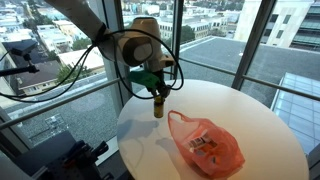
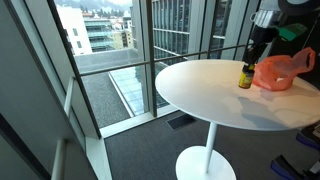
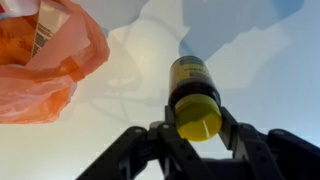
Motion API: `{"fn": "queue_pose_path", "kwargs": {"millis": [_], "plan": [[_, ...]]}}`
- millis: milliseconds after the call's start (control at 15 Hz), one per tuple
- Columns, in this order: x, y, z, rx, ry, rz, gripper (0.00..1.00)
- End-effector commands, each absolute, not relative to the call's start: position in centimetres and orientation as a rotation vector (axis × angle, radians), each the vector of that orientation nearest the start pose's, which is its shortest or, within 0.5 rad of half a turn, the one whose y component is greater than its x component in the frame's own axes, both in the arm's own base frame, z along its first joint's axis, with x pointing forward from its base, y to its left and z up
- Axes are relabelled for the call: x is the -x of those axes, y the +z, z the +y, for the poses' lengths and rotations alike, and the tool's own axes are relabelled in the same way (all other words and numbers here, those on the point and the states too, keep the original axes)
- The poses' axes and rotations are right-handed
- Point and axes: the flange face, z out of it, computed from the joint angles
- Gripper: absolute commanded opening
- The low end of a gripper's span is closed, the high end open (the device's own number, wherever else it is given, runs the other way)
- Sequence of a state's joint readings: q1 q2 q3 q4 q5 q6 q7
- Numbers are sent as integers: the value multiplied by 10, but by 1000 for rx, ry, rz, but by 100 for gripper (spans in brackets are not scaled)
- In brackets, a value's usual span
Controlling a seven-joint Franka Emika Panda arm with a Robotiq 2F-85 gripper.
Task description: Remove the syrup bottle from the plastic bag
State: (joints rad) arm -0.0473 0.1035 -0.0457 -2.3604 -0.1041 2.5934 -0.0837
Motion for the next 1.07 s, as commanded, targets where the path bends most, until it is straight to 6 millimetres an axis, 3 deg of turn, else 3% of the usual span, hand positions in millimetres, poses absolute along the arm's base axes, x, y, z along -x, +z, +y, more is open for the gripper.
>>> {"fn": "queue_pose_path", "kwargs": {"millis": [0,533,600,733,867,1000], "plan": [[-520,281,-47,3193,-248,-178,20],[-521,255,-46,3159,-311,-176,20],[-522,256,-45,3158,-321,-177,70],[-522,258,-45,3159,-340,-184,78],[-523,262,-44,3159,-363,-192,95],[-522,270,-43,3158,-379,-199,100]]}}
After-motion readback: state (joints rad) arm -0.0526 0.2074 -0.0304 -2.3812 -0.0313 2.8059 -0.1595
